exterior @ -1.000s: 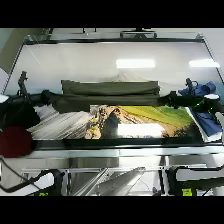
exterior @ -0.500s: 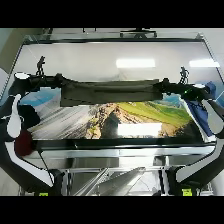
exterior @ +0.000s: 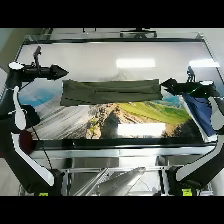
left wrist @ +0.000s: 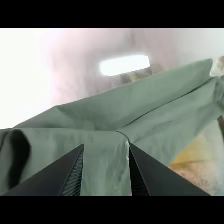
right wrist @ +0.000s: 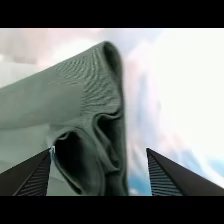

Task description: Fold the shirts.

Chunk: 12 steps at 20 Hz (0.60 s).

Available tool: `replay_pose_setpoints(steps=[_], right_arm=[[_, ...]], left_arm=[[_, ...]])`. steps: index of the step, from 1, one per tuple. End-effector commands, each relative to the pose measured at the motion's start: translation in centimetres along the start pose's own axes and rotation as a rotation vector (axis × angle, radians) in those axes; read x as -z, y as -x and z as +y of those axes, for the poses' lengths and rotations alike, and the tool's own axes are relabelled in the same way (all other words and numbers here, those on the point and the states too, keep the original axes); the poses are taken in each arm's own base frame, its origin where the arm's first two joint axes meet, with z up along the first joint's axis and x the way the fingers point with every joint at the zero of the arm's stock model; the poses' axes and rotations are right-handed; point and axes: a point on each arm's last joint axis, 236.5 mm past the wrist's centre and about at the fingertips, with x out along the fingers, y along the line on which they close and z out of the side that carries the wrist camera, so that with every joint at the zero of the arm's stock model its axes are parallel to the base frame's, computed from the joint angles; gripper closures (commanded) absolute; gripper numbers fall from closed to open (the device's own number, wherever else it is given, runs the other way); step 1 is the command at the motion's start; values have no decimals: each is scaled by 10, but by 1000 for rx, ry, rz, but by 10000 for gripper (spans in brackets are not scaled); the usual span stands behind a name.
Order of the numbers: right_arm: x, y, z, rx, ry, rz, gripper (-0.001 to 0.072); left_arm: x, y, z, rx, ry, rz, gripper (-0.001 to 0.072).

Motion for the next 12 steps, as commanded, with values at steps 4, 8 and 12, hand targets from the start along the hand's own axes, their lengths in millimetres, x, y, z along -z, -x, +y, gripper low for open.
replay_pose_setpoints(steps=[4,8,12], right_arm=[[16,-16,-11,34,-13,79,63],[32,-41,3,-7,-20,122,77],[40,-54,19,-27,0,150,541]], left_arm=[[-13,55,6,-37,69,-76,415],[-1,65,0,-11,75,-32,422],[11,40,-26,30,42,42,427]])
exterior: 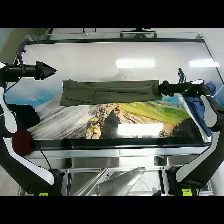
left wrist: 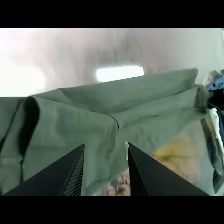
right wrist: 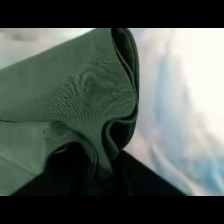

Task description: Fold the shirts.

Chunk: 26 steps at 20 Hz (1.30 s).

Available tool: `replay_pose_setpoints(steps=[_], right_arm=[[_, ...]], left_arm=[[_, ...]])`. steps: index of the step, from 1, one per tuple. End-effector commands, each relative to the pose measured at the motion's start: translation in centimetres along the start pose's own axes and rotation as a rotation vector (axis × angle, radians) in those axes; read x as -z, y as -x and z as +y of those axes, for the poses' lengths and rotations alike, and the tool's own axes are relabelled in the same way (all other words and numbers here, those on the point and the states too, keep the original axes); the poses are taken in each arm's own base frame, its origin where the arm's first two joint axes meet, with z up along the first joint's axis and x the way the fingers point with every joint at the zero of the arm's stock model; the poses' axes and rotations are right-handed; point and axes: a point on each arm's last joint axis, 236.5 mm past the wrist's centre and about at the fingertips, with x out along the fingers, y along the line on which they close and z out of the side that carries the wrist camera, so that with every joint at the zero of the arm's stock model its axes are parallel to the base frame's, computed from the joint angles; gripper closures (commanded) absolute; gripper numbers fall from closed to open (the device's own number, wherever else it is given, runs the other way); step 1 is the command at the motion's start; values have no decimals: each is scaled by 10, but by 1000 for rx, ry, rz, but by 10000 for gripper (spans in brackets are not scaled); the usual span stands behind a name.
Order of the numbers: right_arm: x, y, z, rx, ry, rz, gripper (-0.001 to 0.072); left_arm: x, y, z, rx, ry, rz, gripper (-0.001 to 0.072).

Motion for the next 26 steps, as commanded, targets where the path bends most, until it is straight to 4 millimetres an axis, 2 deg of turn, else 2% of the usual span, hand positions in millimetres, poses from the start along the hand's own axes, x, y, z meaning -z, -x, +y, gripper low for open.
replay_pose_setpoints(steps=[1,2,3,6,9,12,14,16,18,19,22,24,26], right_arm=[[2,-10,21,-53,2,12,690],[-3,-8,30,-81,-1,3,692],[-6,-4,42,-116,2,4,692],[-11,18,94,-259,41,43,692],[-20,53,163,-427,75,17,692],[-21,84,232,-557,101,-19,692],[-9,89,266,-598,116,1,692],[7,85,299,-648,146,32,692],[19,80,325,-699,135,59,692],[24,75,333,-709,136,68,692],[38,63,347,-715,150,95,692],[40,58,352,-712,147,93,692],[43,53,357,-712,149,97,692]], left_arm=[[14,-21,-24,37,-29,69,502],[19,-32,-34,50,-45,92,663],[23,-43,-44,59,-60,112,706],[41,-87,-79,90,-117,180,707],[73,-164,-98,58,-115,254,707],[133,-248,-96,-42,-115,364,708],[171,-287,-96,-86,-115,423,708],[199,-311,-98,-95,-92,462,708],[214,-321,-96,-104,-59,491,708],[216,-322,-95,-104,-57,494,708],[208,-316,-101,-92,-59,485,708],[190,-292,-121,-59,-92,502,707],[165,-243,-142,-28,-129,527,707]])
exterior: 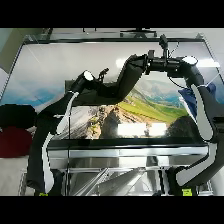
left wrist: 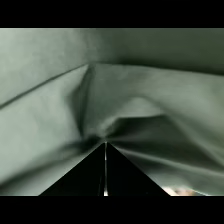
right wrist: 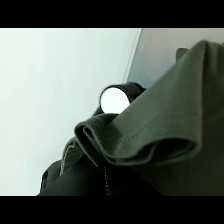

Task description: Fold the shirts.

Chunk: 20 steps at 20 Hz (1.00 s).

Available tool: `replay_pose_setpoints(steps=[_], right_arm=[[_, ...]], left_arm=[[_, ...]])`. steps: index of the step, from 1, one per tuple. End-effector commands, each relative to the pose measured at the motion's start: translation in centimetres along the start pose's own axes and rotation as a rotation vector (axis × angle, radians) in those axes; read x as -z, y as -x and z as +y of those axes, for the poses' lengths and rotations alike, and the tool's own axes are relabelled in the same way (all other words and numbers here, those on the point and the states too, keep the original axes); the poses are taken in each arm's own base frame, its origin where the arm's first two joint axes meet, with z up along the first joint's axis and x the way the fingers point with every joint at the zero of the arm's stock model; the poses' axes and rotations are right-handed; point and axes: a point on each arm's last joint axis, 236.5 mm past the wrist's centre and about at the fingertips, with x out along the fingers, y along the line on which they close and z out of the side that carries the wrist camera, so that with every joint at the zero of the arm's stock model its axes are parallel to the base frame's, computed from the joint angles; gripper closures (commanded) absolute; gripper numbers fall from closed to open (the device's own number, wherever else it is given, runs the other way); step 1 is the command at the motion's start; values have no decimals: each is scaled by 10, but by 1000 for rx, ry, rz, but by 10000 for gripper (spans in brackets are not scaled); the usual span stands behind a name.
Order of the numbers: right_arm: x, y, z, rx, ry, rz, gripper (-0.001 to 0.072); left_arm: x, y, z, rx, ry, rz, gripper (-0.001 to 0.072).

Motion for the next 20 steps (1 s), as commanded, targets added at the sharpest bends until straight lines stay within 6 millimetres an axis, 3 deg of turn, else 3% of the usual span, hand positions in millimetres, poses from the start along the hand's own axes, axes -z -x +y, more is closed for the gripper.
replay_pose_setpoints(steps=[1,5,7,10,12,14,15,16,17,18,20], right_arm=[[5,-17,4,-4,-2,3,692],[7,-56,6,15,1,-39,692],[8,-96,4,43,7,-102,692],[22,-171,8,32,28,-233,691],[48,-225,-4,67,49,-323,691],[91,-277,-33,164,141,-349,691],[115,-305,-45,181,181,-339,591],[134,-329,-46,145,240,-325,177],[152,-348,-42,82,318,-310,10],[161,-356,-37,19,320,-303,10],[161,-355,-32,-21,280,-289,14]], left_arm=[[5,86,-24,31,-52,40,707],[7,244,-13,-24,-3,-167,707],[14,322,-1,-81,19,-324,707],[24,402,18,-169,16,-495,706],[34,432,27,-212,11,-549,705],[42,445,35,-234,-1,-554,687],[45,447,39,-237,10,-555,688],[46,448,44,-236,22,-559,688],[48,446,48,-235,33,-556,688],[48,443,52,-230,44,-553,688],[47,438,60,-226,66,-556,688]])
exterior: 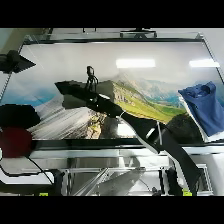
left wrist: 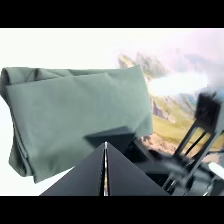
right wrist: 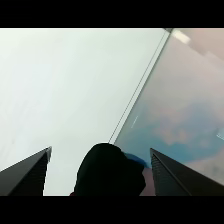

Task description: Fold the shirts.

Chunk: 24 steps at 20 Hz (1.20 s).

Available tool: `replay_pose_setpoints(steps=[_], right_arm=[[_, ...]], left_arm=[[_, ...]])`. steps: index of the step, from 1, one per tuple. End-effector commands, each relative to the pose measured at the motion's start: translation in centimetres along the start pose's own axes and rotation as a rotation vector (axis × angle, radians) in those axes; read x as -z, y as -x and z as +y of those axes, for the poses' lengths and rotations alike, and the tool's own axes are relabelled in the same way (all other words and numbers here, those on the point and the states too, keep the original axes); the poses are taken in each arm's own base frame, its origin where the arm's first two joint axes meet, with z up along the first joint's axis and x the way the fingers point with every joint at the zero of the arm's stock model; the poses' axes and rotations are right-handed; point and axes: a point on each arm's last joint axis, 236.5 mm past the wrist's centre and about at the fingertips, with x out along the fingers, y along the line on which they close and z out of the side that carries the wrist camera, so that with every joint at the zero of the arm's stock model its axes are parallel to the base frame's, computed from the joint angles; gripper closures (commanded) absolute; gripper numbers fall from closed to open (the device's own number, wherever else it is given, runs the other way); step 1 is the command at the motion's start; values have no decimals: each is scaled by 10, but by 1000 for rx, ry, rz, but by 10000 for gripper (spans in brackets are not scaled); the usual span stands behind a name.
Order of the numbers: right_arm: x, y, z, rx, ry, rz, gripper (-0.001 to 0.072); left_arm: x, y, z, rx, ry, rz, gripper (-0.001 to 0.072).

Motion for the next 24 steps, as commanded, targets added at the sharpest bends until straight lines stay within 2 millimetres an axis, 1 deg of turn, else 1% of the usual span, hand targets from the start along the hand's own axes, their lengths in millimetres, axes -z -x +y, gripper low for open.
replay_pose_setpoints(steps=[1,2,3,5,6,7,8,9,10,11,12,13,14,15,16,17,20,22,24], right_arm=[[22,-11,6,-51,41,12,69],[13,-8,14,-74,56,31,144],[3,-4,22,-93,72,48,143],[-24,7,30,-87,103,81,145],[-39,15,32,-73,118,105,164],[-51,24,32,-59,128,143,213],[-63,38,25,-22,117,203,211],[-73,58,7,50,100,284,211],[-82,84,-20,159,64,369,210],[-89,119,-56,304,11,455,208],[-95,162,-97,474,-54,538,190],[-101,204,-131,624,-120,594,125],[-106,234,-154,718,-171,624,72],[-112,250,-168,751,-198,631,72],[-116,258,-179,765,-220,622,72],[-116,260,-189,774,-232,616,72],[-104,259,-213,792,-260,623,72],[-90,252,-221,774,-274,640,72],[-74,235,-220,714,-277,651,72]], left_arm=[[3,-3,13,-11,30,-10,688],[4,-5,14,-8,34,-6,689],[4,-5,13,-8,33,-5,688],[1,-5,14,-12,33,-19,688],[2,-5,14,-12,33,-17,688],[2,-5,15,-12,35,-16,688],[3,-5,15,-11,35,-12,688],[3,-4,15,-11,35,-13,688],[3,-4,15,-11,35,-13,688],[3,-4,15,-11,36,-13,688],[3,-5,15,-11,35,-13,688],[3,-5,15,-11,35,-14,688],[2,-5,15,-12,35,-15,688],[2,-5,15,-11,34,-15,688],[2,-5,15,-11,35,-14,688],[4,-5,14,-10,35,-9,688],[8,-5,13,-4,35,8,688],[7,-5,13,-5,35,7,688],[7,-5,13,-5,35,7,688]])
